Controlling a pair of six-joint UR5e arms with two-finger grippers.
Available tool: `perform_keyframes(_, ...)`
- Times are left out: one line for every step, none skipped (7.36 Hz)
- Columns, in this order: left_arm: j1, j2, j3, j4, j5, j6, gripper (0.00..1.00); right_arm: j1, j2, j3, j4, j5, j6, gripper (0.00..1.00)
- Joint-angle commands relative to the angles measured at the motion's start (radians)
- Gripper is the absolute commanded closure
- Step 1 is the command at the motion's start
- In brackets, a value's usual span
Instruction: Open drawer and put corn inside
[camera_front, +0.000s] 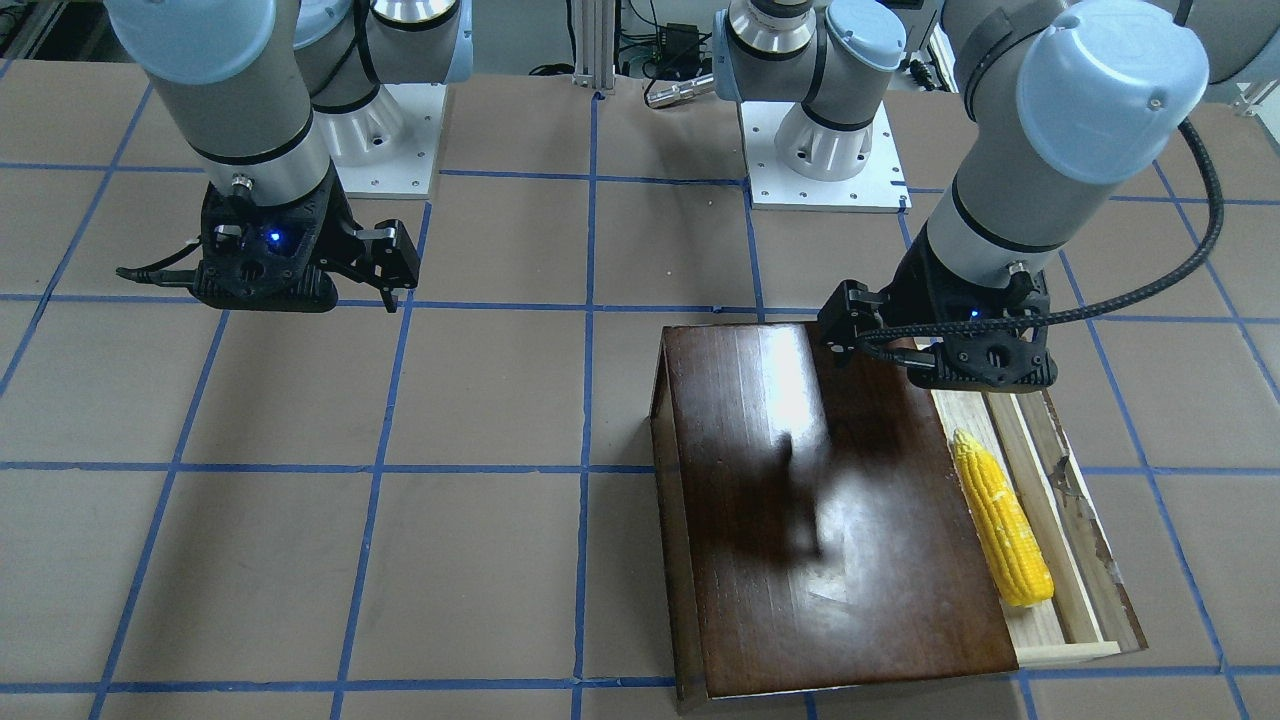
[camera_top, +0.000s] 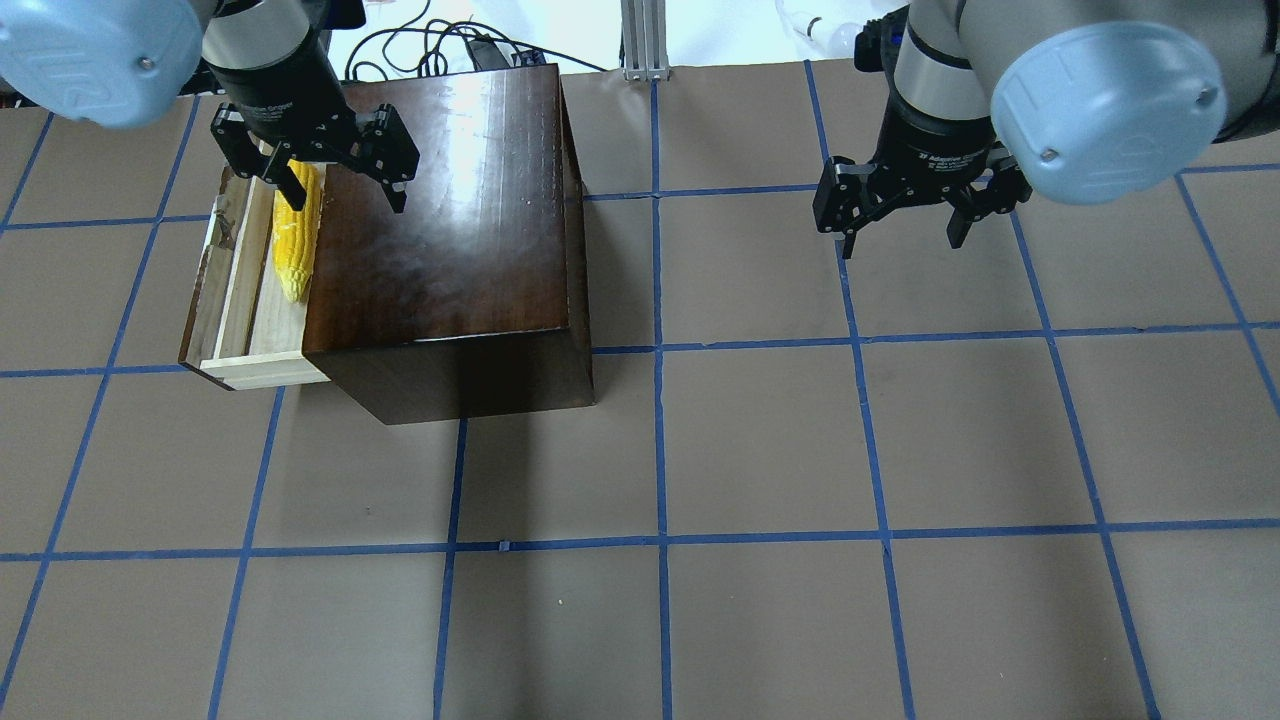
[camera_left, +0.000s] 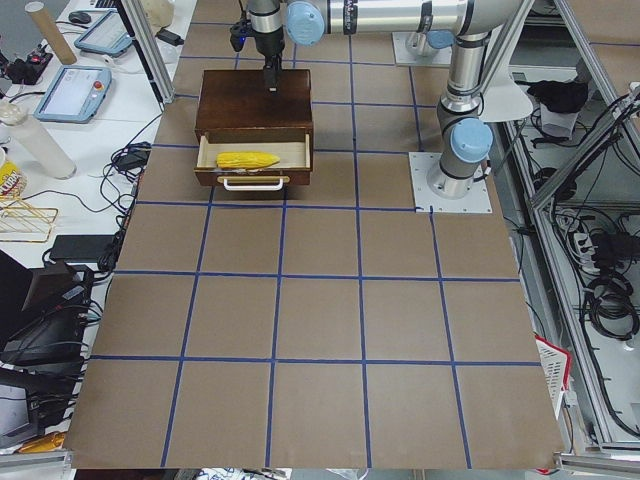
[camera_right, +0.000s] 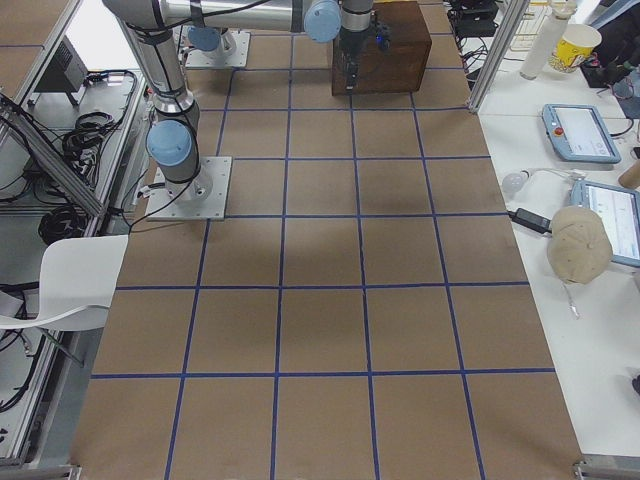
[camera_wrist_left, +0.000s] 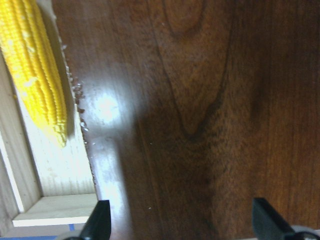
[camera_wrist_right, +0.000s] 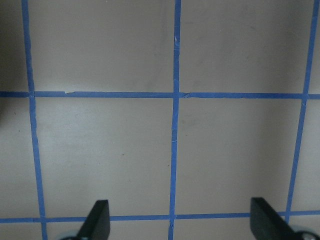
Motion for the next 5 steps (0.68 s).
perform_keyframes(-0.003, 0.000, -0.003, 0.005, -0.047, -0.006, 0.00, 0.000, 0.001, 0.000, 0.000, 0.000, 0.000, 0.00)
perform_keyframes(-0.002, -0.009, -0.002, 0.006, -0.058, -0.006, 0.00, 0.000, 0.001, 0.000, 0.000, 0.000, 0.000, 0.00)
perform_keyframes(-0.002, -0.007, -0.009, 0.006, -0.049, -0.003, 0.00, 0.000, 0.000, 0.000, -0.002, 0.000, 0.000, 0.00)
perform_keyframes(-0.002, -0.001, -0.009, 0.006, -0.049, -0.001, 0.00, 0.000, 0.000, 0.000, 0.000, 0.000, 0.000, 0.00)
perform_keyframes(-0.002, -0.003, -0.011, 0.006, -0.047, 0.002, 0.00, 0.000, 0.000, 0.000, 0.000, 0.000, 0.000, 0.00)
